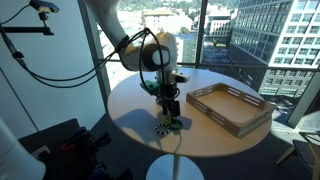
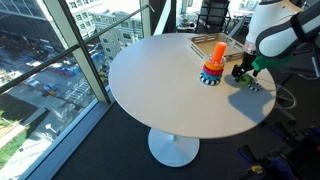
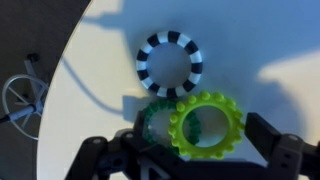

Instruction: Pick up the light green ring and put it on the rings stacking stand

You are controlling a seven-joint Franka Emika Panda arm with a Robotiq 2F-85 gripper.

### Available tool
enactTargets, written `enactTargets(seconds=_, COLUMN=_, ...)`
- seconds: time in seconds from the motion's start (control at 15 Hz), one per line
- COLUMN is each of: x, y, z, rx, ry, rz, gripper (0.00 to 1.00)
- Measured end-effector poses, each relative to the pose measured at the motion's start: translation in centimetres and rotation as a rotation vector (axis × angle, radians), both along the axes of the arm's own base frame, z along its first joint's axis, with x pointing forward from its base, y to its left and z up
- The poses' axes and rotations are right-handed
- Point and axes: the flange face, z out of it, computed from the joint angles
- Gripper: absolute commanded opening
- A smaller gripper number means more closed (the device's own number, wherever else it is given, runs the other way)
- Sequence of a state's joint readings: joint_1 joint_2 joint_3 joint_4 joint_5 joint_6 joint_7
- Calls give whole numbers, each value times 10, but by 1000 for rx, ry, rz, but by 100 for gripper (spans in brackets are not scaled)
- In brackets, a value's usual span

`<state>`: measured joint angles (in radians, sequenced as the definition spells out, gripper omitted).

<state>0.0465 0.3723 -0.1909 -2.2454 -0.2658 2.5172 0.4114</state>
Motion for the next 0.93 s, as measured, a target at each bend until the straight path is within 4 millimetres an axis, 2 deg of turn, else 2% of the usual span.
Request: enactTargets(seconds=0.93, x=3, y=3, z=0, rx=3, ry=-15, rz=5, gripper=100)
